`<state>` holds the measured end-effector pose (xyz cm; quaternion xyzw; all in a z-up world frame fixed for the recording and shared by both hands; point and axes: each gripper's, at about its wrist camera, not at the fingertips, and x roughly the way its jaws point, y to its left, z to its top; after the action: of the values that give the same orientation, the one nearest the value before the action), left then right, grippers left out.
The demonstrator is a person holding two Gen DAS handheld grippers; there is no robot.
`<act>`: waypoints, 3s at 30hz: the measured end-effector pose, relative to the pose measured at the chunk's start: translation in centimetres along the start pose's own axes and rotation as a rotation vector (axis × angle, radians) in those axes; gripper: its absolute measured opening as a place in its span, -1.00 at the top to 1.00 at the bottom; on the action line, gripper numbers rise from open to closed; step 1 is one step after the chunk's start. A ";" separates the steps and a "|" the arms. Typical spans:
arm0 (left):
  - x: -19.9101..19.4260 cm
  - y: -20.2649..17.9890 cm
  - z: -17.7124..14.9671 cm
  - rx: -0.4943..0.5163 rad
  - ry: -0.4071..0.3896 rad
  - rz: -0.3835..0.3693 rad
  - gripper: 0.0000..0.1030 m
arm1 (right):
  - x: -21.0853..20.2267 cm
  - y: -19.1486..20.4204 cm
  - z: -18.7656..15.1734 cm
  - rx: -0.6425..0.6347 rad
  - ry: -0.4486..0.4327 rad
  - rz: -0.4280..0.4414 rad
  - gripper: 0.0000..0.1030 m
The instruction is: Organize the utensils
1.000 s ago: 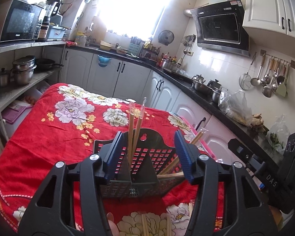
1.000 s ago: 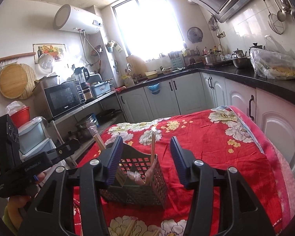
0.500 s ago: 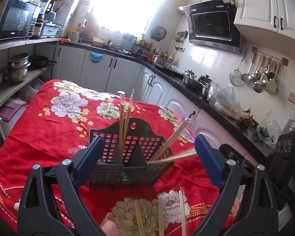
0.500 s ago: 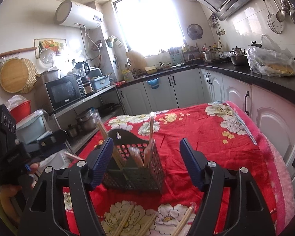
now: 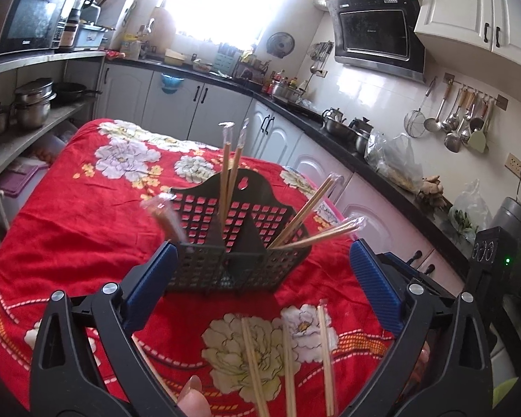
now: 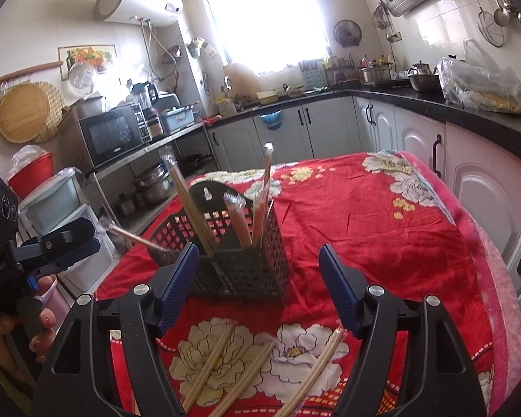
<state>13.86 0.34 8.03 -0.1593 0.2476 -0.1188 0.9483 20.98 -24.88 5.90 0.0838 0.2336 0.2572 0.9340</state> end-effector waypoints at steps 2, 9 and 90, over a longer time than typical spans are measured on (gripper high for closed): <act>-0.1 0.4 -0.4 -0.005 0.008 0.013 -0.78 | 0.2 0.1 -0.3 -0.005 0.015 0.003 -0.34; 0.0 2.5 -2.0 -0.037 0.046 0.063 -0.78 | 1.1 0.6 -1.5 -0.024 0.078 0.007 -0.35; 1.0 5.8 -2.6 -0.131 0.138 0.024 0.99 | 3.7 2.6 -1.8 -0.003 0.176 0.168 0.87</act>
<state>14.25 4.71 3.34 -0.2092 0.3216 -0.1015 0.9179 21.79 -20.65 3.60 0.0790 0.3064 0.3412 0.8851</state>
